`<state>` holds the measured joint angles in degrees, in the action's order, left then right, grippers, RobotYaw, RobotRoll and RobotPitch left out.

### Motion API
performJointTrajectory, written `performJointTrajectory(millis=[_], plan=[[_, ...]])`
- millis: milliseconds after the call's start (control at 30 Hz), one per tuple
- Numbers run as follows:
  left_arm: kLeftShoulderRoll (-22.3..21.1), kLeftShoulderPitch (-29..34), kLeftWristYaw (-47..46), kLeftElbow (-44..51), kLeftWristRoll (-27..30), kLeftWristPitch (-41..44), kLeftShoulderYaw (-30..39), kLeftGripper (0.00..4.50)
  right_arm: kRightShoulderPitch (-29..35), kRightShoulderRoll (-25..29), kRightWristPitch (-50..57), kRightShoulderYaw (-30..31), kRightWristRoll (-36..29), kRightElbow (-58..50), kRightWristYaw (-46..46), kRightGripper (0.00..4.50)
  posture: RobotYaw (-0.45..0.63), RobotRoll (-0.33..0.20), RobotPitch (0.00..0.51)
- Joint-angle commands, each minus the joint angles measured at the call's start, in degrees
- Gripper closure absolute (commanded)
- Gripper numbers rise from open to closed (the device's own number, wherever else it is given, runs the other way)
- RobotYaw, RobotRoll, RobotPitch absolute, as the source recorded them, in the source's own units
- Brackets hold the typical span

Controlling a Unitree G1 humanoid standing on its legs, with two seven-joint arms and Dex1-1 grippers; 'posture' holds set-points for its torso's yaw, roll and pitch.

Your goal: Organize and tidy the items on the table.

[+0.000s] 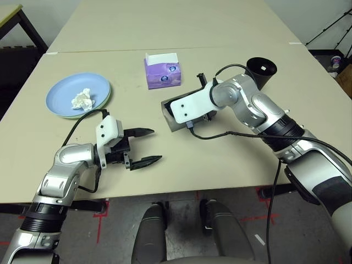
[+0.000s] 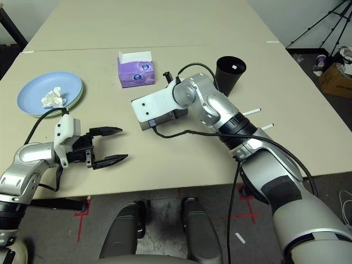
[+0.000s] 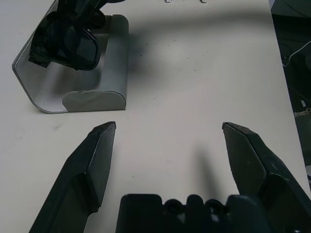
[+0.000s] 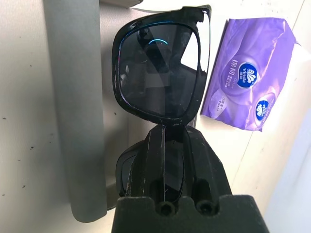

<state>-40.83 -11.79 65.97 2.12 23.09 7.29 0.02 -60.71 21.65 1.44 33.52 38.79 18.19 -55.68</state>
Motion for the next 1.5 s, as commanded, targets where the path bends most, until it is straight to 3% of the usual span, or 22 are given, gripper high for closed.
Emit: performJointTrajectory(millis=[33, 533, 1500], plan=[[-0.27, 0.06, 0.62, -0.01, -0.02, 0.41, 0.03, 0.00, 0.51, 0.19, -0.86, 0.67, 0.78, 0.62, 0.73, 4.12, -0.03, 0.000, 0.163], [-0.35, -0.40, 0.55, -0.25, 0.01, 0.57, 0.18, 0.00, 4.87, -0.22, -1.03, 0.96, 2.67, -0.99, 2.20, 4.12, -0.04, 0.000, 0.158], [-0.39, -0.36, 0.47, -0.38, -0.32, 0.47, 0.24, 0.00, 5.03, -0.26, -2.01, 0.80, 0.76, -0.34, -2.53, 4.12, -0.03, 0.000, 0.156]])
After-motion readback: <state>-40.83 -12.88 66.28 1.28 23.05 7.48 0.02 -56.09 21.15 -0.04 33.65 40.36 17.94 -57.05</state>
